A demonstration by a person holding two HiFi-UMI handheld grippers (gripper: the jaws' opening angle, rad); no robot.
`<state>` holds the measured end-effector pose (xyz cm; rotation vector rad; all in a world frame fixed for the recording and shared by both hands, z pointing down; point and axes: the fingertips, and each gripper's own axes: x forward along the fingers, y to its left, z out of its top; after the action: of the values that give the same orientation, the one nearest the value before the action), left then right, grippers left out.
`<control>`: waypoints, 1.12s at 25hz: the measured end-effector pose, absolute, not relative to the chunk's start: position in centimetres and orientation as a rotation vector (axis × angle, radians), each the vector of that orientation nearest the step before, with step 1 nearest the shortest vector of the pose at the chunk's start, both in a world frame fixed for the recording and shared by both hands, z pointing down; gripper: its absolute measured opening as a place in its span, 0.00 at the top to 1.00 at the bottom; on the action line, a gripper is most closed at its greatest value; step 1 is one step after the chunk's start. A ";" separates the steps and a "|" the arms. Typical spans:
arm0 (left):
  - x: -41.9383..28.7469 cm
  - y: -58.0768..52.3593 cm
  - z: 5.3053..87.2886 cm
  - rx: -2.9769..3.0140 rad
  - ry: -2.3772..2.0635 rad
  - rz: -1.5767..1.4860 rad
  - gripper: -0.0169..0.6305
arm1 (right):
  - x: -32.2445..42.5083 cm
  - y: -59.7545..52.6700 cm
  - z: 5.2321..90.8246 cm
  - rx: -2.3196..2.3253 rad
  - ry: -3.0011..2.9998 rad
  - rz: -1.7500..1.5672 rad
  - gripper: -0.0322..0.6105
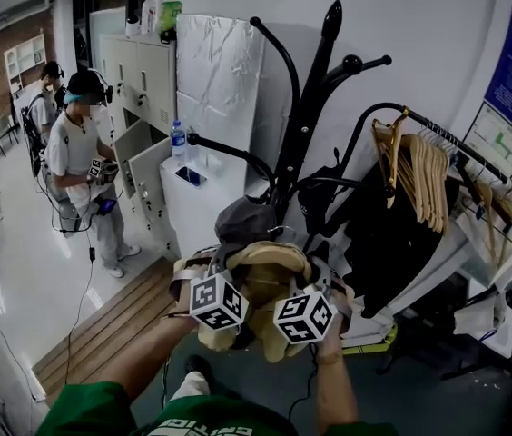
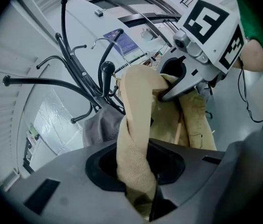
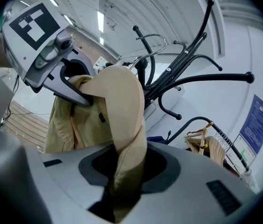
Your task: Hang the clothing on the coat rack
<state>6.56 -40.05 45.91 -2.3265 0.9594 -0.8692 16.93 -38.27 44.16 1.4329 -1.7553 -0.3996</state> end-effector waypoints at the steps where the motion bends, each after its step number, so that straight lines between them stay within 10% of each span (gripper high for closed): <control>1: 6.5 -40.4 46.0 -2.329 0.958 -0.871 0.81 | 16.9 -38.6 44.3 1.431 -1.754 -0.397 0.77; 28: 6.7 -46.6 51.1 -2.414 0.900 -0.941 0.81 | 17.0 -44.3 49.2 1.374 -1.727 -0.284 0.77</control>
<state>6.74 -46.58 51.10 -2.4145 0.8997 -0.9414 16.96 -44.33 49.22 1.3739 -1.7273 -0.2836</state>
